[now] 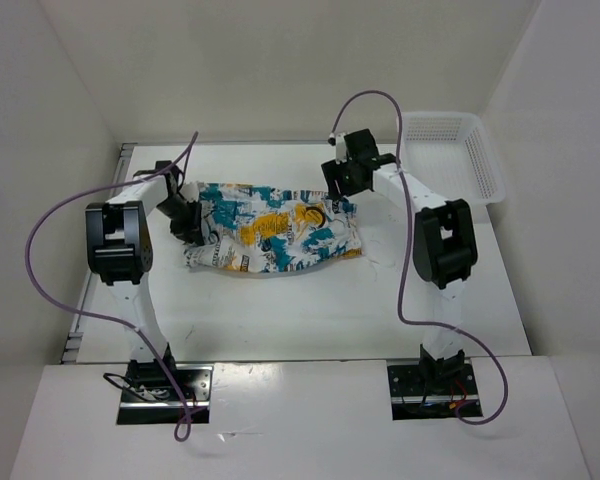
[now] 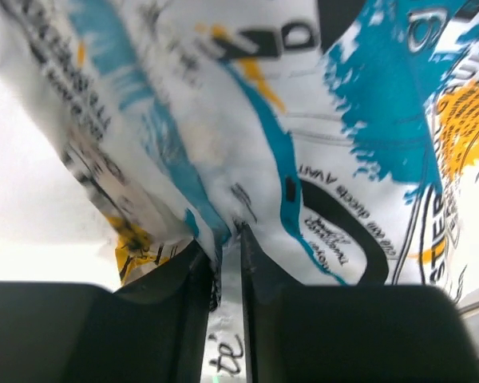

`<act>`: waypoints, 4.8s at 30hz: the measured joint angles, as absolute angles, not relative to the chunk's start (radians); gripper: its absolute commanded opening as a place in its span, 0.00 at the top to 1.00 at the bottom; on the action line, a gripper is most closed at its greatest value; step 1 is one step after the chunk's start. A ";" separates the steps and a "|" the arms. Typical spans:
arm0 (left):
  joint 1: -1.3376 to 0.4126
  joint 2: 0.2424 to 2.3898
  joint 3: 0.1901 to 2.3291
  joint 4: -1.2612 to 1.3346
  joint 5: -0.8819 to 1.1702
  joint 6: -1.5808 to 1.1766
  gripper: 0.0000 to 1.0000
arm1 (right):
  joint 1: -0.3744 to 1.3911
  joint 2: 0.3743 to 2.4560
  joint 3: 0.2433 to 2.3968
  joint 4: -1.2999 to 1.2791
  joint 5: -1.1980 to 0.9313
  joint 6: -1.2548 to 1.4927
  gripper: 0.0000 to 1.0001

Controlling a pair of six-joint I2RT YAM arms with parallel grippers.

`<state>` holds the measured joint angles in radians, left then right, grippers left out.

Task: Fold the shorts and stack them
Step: Fold the shorts

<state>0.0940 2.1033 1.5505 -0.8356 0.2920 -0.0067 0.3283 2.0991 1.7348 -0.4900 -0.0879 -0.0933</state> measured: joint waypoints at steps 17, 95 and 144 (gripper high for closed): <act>0.193 1.952 1.468 -0.875 0.283 -0.004 0.49 | 0.268 1.882 1.281 -0.450 -0.242 0.103 0.25; -0.528 2.366 2.302 -0.775 0.414 -0.004 0.09 | 0.148 1.634 1.487 -0.524 -0.208 -0.165 1.00; -0.192 2.299 1.774 -0.656 0.645 -0.030 0.58 | 0.880 2.032 1.761 -0.604 0.027 -0.624 0.02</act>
<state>-0.1921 2.2993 1.7737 -0.6563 0.6445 -0.0303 0.8799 2.0319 1.7607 -0.6044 0.0269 -0.6243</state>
